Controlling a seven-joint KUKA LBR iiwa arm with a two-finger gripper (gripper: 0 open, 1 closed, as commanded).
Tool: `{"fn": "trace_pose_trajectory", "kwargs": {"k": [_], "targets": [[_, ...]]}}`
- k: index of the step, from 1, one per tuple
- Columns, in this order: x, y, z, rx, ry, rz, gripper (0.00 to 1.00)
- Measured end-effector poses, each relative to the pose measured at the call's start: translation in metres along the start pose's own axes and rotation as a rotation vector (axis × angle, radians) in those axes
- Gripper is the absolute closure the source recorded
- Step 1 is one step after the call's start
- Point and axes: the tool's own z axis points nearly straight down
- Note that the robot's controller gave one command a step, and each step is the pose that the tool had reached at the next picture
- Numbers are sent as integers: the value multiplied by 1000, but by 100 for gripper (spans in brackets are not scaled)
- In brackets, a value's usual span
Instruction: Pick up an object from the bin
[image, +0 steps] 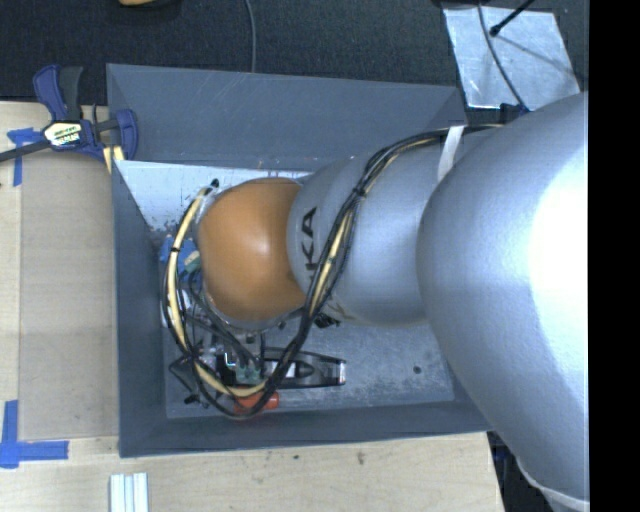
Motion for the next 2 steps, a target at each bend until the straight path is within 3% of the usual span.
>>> {"fn": "trace_pose_trajectory", "kwargs": {"k": [1, 2], "targets": [[-37, -25, 58, 1, -4, -155, 0], [-38, -25, 57, 0, -5, -154, 0]]}}
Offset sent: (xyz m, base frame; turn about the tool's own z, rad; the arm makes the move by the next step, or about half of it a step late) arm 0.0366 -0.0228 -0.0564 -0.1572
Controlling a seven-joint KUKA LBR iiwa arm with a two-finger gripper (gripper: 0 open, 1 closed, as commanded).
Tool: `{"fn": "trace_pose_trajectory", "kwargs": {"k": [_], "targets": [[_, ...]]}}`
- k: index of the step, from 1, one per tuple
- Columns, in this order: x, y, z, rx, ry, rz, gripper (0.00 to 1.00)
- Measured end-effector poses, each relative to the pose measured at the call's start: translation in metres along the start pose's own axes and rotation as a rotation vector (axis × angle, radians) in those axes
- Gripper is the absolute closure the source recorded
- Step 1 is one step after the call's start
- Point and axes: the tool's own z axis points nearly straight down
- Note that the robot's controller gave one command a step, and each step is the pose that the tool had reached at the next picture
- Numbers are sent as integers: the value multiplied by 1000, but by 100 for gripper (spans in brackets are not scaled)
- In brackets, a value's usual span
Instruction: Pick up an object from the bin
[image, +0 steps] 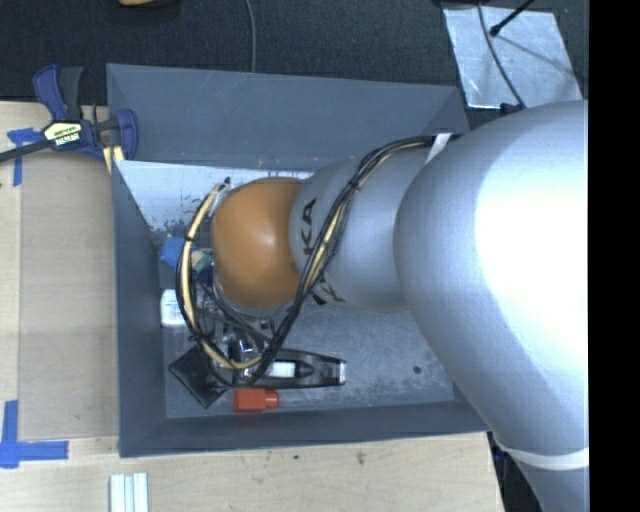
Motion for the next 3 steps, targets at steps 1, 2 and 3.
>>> {"fn": "trace_pose_trajectory", "kwargs": {"k": [1, 2, 3], "targets": [[-1, 0, 0, 0, -1, 2, 0], [-1, -1, 0, -1, -1, 4, 0], [-1, -1, -1, -2, -2, 5, 0]]}}
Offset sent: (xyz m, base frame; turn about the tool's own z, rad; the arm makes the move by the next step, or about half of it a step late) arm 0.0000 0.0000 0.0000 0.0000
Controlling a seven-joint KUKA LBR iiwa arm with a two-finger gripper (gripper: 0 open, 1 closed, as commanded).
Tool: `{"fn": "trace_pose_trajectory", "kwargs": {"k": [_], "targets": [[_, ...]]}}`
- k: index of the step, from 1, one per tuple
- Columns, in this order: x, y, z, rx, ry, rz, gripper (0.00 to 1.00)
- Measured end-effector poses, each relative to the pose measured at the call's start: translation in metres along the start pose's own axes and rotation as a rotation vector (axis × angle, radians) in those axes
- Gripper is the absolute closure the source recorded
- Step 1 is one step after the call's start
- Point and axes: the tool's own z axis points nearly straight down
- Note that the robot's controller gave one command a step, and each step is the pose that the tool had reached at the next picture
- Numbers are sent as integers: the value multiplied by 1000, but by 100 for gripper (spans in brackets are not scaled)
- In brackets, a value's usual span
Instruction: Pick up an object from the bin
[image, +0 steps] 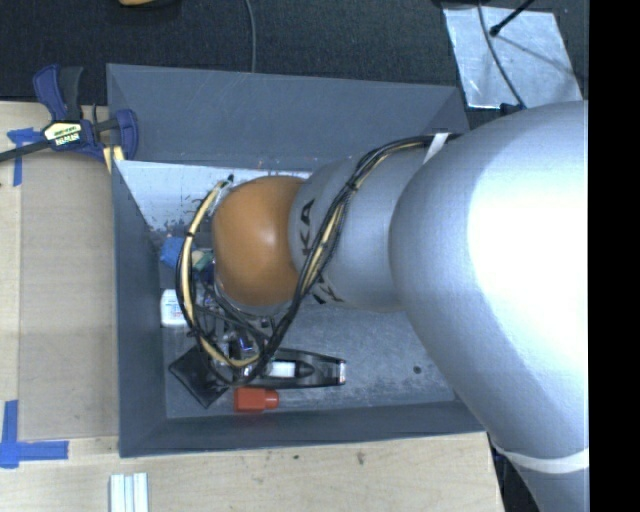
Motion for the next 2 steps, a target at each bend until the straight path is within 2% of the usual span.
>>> {"fn": "trace_pose_trajectory", "kwargs": {"k": [1, 2], "targets": [[-1, 0, -1, 0, -3, 1, 100], [-2, 0, -22, 0, -2, 2, 100]]}}
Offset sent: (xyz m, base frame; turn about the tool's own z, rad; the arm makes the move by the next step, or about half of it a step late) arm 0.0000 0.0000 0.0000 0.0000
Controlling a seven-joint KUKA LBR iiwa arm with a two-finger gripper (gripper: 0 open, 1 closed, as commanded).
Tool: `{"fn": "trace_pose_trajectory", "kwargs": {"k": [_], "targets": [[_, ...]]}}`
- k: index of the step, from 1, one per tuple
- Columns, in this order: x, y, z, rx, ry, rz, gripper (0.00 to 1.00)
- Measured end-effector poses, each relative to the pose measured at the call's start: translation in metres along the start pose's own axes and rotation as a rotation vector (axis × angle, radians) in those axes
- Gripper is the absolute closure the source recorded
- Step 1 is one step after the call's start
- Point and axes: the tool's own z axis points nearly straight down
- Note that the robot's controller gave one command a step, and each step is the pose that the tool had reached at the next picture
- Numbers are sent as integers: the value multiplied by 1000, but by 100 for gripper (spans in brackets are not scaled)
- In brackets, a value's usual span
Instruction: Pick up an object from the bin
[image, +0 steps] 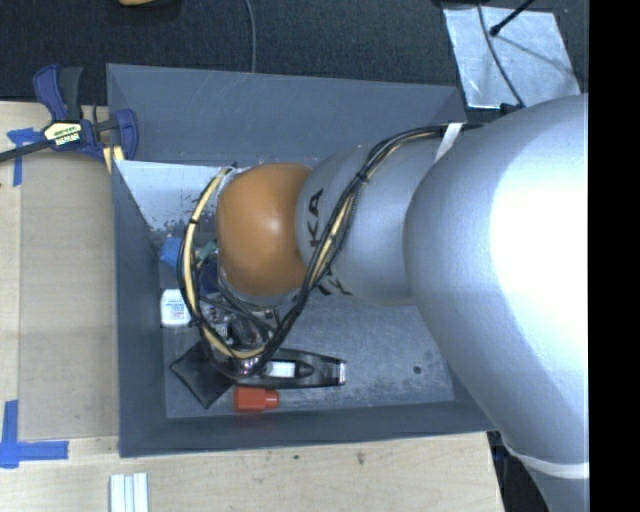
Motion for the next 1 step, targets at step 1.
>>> {"fn": "trace_pose_trajectory", "kwargs": {"k": [1], "targets": [[-3, 0, -86, -2, -8, 2, 100]]}}
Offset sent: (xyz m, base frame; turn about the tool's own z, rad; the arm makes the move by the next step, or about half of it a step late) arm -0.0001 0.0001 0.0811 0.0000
